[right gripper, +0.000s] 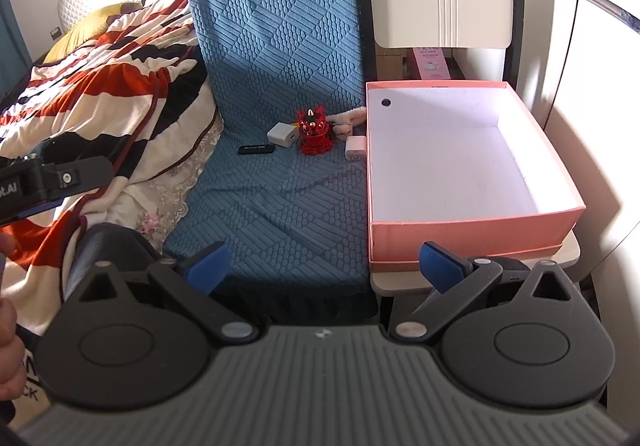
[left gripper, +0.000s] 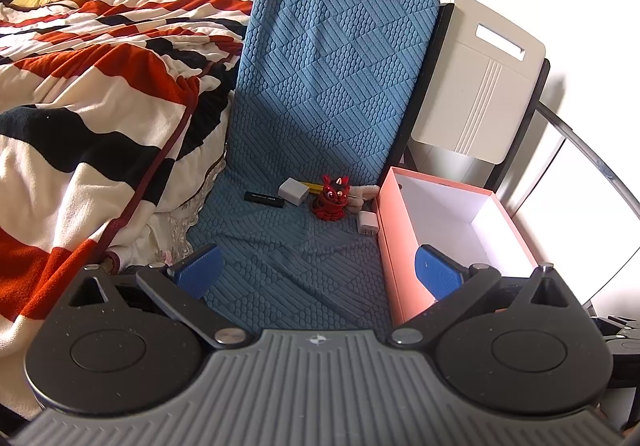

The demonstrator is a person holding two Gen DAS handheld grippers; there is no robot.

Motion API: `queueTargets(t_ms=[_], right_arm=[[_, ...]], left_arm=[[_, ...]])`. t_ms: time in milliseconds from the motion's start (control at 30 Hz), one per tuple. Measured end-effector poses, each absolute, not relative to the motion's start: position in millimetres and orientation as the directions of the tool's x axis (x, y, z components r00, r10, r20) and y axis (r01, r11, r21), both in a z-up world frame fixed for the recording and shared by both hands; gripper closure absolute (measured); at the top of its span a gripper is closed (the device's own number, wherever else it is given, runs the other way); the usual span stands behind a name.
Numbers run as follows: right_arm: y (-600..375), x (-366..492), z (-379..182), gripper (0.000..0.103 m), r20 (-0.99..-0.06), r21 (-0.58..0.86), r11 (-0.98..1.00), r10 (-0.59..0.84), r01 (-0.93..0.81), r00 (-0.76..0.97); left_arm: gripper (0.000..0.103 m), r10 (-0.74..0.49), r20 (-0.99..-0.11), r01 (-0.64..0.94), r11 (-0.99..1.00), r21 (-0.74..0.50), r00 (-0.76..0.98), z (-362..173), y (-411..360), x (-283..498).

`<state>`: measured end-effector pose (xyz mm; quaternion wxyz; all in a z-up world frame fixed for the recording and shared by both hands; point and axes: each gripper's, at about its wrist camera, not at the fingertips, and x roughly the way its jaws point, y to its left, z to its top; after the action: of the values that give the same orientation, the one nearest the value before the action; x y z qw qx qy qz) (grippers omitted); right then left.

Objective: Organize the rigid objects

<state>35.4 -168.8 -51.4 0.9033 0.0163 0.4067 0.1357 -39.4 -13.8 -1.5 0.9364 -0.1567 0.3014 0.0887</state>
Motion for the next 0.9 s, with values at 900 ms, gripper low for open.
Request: queueTargets(t_ms=[900], right_arm=[[-173, 25, -53, 0.0, -0.722, 0.139, 0.971, 0.234, -0.195, 0.651]], left_arm=[[0.0, 0.005, -0.571, -0.201, 0.939, -0.28, 0.821, -12, -10, -27]])
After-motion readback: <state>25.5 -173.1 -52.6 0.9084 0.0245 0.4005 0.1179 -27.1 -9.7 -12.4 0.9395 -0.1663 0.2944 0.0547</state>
